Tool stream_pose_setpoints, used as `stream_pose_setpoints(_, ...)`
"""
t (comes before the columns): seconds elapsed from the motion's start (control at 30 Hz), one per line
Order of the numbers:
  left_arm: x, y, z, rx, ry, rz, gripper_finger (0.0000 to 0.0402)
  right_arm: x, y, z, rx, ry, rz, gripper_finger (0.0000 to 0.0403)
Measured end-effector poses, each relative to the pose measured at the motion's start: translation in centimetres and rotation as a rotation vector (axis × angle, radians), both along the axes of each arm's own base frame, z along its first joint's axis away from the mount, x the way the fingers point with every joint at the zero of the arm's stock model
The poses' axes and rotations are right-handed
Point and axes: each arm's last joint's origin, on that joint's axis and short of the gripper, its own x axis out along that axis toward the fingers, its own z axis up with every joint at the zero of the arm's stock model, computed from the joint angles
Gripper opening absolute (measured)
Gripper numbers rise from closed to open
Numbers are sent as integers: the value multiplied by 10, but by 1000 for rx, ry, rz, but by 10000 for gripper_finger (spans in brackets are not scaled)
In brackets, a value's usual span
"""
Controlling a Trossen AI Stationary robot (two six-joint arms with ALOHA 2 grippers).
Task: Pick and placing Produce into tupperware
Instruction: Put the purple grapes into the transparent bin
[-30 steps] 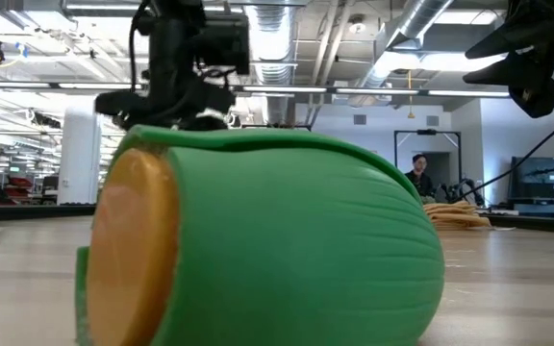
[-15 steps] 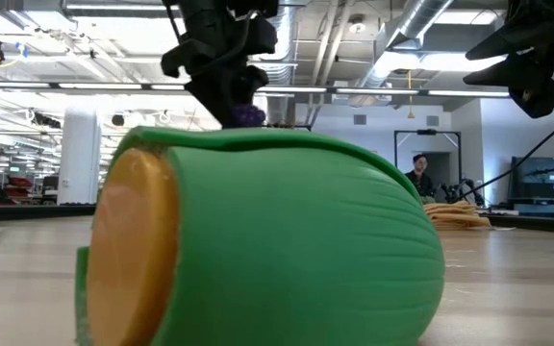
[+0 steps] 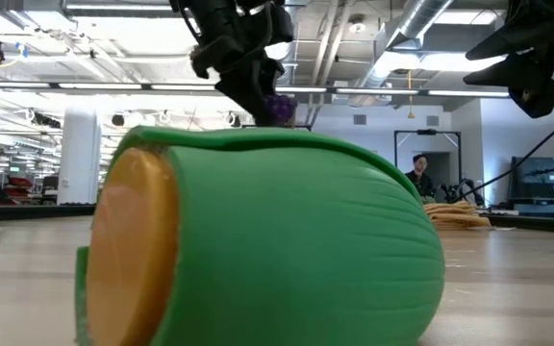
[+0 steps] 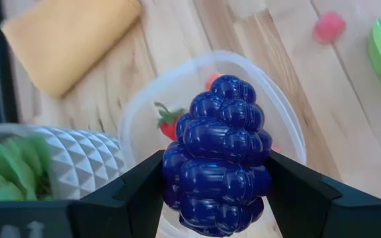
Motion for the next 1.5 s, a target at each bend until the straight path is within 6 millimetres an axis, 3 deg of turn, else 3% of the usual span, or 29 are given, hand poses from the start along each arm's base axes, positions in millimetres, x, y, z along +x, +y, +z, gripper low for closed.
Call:
stream_pose_setpoints(0.33,4,0,3,-7,-50,17,219,0,0,0,0,0,0,169)
stream_pose_setpoints(1.07,1,1,-42,-65,-146,106,219,0,0,0,-2,0,0,169)
stream_pose_setpoints(1.33,10,1,-41,-104,-284,148,219,0,0,-1,-9,6,-3,169)
stream_pose_setpoints(1.5,22,-4,-55,-139,-302,136,219,0,0,-1,-11,8,-3,169)
